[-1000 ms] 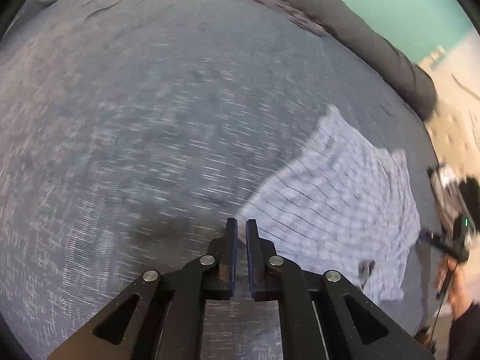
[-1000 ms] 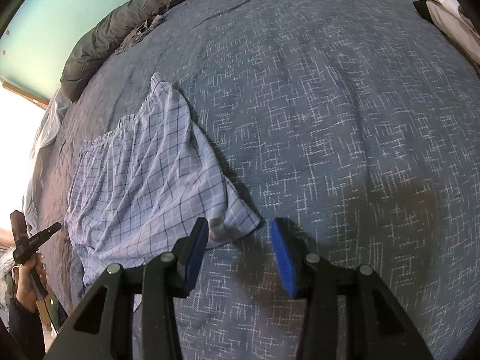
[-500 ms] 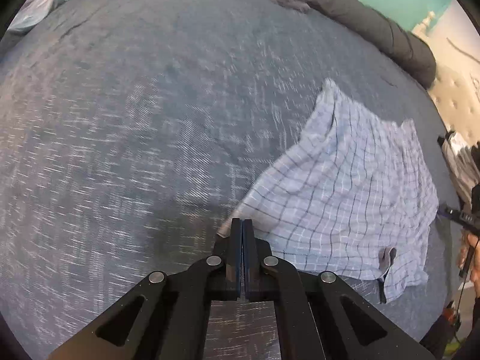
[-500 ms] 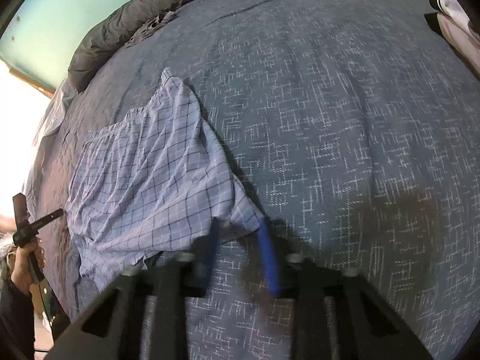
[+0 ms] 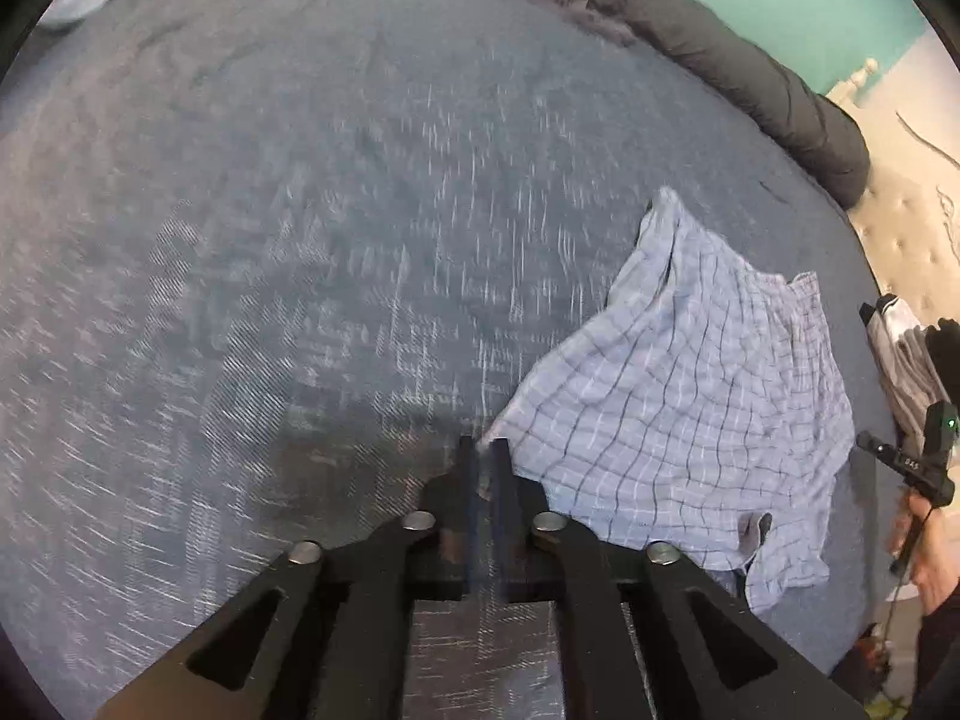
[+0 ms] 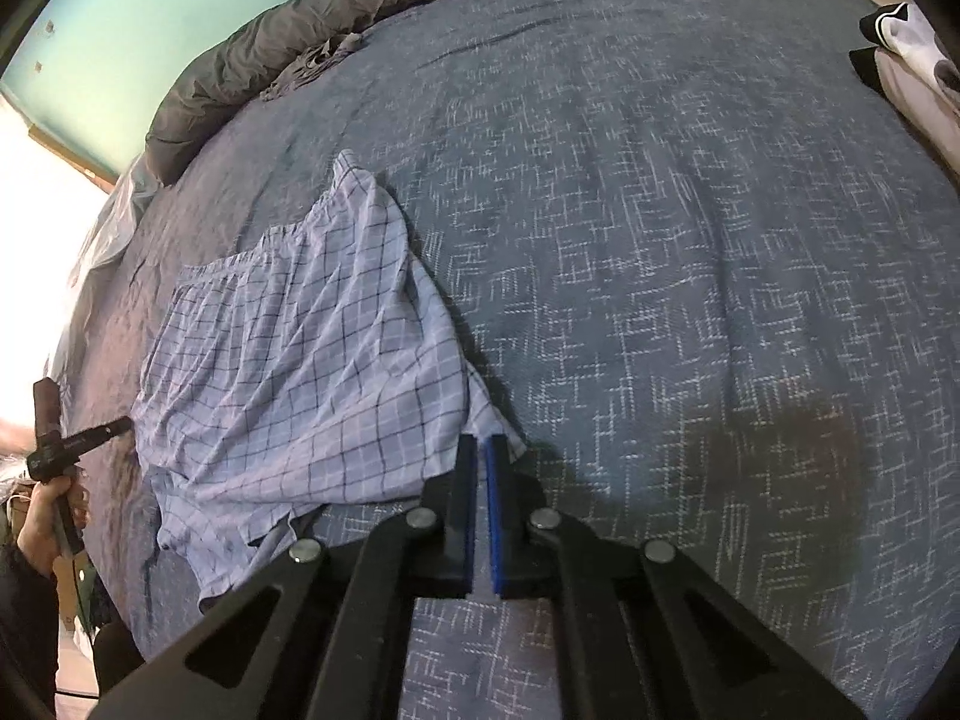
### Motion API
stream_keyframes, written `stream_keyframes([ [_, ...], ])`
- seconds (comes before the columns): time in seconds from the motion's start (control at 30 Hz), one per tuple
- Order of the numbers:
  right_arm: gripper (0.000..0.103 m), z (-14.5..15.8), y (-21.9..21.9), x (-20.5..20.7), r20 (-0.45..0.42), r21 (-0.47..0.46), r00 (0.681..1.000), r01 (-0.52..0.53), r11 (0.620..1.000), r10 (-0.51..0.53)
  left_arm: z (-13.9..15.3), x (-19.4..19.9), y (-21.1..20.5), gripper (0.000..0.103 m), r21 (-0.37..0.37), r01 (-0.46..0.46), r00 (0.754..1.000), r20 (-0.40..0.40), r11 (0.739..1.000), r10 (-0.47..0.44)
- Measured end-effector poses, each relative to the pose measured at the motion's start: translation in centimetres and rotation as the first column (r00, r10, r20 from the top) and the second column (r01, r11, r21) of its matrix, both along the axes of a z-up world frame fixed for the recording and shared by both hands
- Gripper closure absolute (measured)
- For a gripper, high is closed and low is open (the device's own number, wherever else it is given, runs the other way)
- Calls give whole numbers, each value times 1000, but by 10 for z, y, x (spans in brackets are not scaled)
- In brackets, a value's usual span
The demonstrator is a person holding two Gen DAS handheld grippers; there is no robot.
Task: Fold clothes
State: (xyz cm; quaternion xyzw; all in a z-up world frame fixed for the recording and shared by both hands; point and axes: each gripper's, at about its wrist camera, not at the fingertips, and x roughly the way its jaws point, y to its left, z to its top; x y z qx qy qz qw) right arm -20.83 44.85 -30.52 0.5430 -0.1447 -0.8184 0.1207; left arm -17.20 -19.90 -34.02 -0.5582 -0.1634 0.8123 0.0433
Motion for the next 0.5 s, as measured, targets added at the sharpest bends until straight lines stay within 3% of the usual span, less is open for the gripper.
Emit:
stream_keyframes([
  [0.17,97,3,4,-2,-9,-48,999,42,998,-42,-10,-3,4,81,9,11,1000,8,1000,-11],
  [0.27,54,4,-2,-8,-12,-46,999,45,998,-45,-17,-8,10,81,5,15,1000,10,1000,-15],
  [0.37,54,-5,-8,-6,-6,-31,1000,17,999,-17,-19,-8,17,83,-21,30,1000,8,999,-30],
  [0.43,58,-9,-16,-6,2,0,1000,-14,1000,14,-20,-11,22,94,-30,39,999,8,999,-39],
  [0.5,93,-13,-23,-5,11,22,999,-51,998,51,-20,-13,23,99,-21,43,999,11,999,-43],
])
